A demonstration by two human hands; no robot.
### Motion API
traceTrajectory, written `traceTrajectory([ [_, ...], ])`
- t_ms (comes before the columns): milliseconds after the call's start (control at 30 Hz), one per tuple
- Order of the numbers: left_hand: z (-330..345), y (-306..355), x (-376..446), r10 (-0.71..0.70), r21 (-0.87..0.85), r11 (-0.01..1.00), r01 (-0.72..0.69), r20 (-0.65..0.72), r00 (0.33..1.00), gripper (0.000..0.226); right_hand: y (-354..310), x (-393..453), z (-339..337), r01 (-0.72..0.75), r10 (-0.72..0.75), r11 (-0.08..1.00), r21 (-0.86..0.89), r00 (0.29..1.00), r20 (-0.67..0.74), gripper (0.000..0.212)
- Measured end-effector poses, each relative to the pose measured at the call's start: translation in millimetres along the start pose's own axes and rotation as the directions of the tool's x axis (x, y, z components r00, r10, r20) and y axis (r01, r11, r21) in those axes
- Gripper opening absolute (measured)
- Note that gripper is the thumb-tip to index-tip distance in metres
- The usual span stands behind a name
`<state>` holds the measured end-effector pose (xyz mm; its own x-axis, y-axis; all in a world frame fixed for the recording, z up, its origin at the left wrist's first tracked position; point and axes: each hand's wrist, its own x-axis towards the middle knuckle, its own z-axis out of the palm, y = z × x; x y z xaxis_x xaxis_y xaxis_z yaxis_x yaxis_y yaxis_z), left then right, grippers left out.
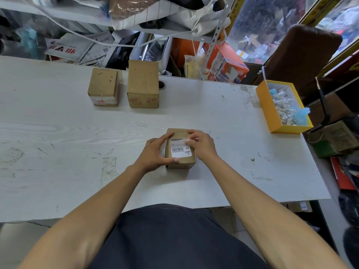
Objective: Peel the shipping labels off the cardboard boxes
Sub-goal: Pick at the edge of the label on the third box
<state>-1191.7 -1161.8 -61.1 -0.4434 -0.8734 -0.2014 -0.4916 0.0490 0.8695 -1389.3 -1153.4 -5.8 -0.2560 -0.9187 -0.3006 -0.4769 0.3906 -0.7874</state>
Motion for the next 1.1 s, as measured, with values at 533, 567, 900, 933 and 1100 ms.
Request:
traceTrajectory([
  [533, -1.3, 2.1, -0.1, 0.001, -0.004, 1.0, -0.001, -0.007, 1.0, 0.102, -2.0, -2.5, -1.1, 0.008, -0.008, 1.0, -0.015, 1.0, 0.003, 0.006],
  [567, -1.1, 2.0, -0.2, 0.001, -0.003, 1.0, -0.001, -0.005, 1.0, 0.103, -2.2, -2.9, -1.6, 0.008, -0.008, 1.0, -0.013, 1.0, 0.005, 0.006],
  [900, -0.8, 0.7, -0.3, 0.006, -0.008, 1.0, -0.006, -0.005, 1.0, 0.104, -2.1, -3.3, -2.5, 0.001, -0.001, 1.0, 0.003, 1.0, 0.019, 0.008],
  [933, -0.9, 0.6, -0.2, 0.007, -0.008, 1.0, -0.007, -0.004, 1.0, 0.103, -1.8, -3.3, -2.6, 0.0, -0.001, 1.0, 0.009, 1.0, 0.02, 0.008],
  [1100, -0.5, -0.8, 0.4, 0.007, -0.007, 1.0, -0.008, -0.012, 1.0, 0.102, 0.9, -1.7, -3.3, 0.002, -0.003, 0.999, 0.041, 0.999, 0.039, 0.009],
])
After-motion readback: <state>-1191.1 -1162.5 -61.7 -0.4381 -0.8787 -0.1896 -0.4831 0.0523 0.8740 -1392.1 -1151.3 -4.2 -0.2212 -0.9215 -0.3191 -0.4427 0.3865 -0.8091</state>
